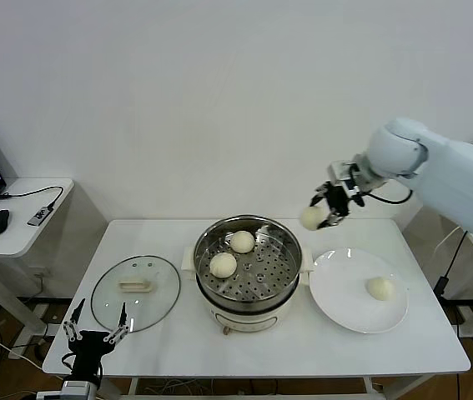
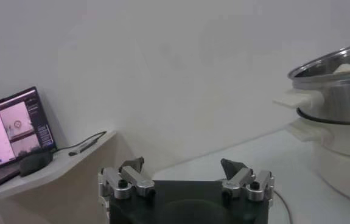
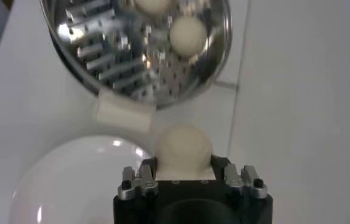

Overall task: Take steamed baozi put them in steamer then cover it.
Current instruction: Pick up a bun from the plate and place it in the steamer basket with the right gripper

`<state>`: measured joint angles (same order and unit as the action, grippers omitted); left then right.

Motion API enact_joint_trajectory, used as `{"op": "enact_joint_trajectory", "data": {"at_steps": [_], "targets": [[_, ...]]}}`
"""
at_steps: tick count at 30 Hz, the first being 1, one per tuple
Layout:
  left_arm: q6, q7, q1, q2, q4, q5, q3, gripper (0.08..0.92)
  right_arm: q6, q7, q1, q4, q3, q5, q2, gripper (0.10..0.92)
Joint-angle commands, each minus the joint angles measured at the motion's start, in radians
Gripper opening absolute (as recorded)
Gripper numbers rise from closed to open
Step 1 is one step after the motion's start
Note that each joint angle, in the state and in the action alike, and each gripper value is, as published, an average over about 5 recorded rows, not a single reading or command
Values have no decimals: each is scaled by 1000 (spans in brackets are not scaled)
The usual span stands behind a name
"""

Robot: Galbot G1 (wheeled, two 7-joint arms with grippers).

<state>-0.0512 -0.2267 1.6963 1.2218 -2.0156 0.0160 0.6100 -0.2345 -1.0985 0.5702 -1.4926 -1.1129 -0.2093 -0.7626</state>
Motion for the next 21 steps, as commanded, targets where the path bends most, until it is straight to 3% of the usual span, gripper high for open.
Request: {"op": "enact_joint_trajectory", "data": {"at_steps": [1, 14, 21], "targets": [[0, 0, 3, 8, -6, 3, 3, 823, 153, 60, 59, -115, -156, -75, -110, 568], [-5, -6, 9, 31, -25, 4, 22, 823, 496, 84, 27, -6, -239, 201, -310, 572], [-12, -12, 11, 39, -23, 4, 30, 823, 599, 87, -4, 23, -249, 296, -360, 577]]}}
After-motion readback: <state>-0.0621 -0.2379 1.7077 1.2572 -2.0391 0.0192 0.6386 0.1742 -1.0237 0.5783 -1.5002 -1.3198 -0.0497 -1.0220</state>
